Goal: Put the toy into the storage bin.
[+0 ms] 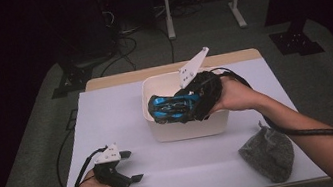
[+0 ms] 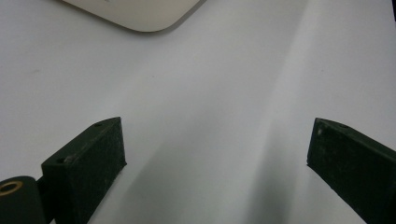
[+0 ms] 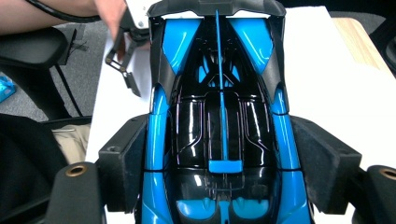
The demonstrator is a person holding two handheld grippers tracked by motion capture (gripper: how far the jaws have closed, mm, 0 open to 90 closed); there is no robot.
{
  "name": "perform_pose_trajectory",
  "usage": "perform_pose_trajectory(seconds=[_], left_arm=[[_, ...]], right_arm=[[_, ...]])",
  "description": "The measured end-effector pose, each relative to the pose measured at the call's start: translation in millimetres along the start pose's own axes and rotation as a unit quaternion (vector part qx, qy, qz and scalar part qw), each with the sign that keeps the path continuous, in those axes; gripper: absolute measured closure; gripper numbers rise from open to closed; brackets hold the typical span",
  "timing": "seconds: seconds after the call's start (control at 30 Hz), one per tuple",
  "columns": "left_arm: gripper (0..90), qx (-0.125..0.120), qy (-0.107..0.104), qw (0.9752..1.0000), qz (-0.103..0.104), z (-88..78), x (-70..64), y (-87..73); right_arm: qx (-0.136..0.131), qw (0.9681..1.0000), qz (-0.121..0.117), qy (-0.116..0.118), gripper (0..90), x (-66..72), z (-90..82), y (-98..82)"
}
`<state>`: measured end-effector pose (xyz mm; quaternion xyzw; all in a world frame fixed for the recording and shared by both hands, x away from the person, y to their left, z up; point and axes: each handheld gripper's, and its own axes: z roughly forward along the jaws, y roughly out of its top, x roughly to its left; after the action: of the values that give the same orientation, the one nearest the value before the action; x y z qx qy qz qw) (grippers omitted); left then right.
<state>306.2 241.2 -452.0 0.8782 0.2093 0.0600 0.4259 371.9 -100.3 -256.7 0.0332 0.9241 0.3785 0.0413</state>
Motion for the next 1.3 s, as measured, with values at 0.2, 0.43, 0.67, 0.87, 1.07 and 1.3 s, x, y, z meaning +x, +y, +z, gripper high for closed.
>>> perform_pose_trajectory(seconds=[0.2,0.43,0.67,0.87,1.07,1.3], left_arm=[[3.5,-0.001,0.002,1.0000,-0.001,-1.2,1.3,-1.3],[3.5,-0.004,0.007,0.9999,-0.008,-4.5,2.6,-4.0],[3.5,-0.003,0.007,0.9999,-0.013,-4.1,2.1,-6.3],[3.5,-0.004,0.006,0.9999,-0.011,-4.6,1.6,-5.4],[3.5,-0.007,0.008,0.9998,-0.015,-6.3,2.3,-5.9],[3.5,-0.010,0.006,0.9998,-0.016,-8.5,3.0,-6.1]], right_arm=[[0.010,0.9999,0.009,-0.002,25.1,-27.5,10.4,-6.9],[0.016,0.9996,0.024,0.003,25.1,-49.8,25.2,-14.4],[0.030,0.9988,0.037,0.005,25.1,-64.1,38.8,-25.0],[0.039,0.9983,0.043,0.013,25.1,-68.2,47.8,-31.7],[0.050,0.9974,0.049,0.017,25.1,-71.4,55.4,-35.4],[0.061,0.9964,0.054,0.024,25.1,-75.2,64.5,-38.5]])
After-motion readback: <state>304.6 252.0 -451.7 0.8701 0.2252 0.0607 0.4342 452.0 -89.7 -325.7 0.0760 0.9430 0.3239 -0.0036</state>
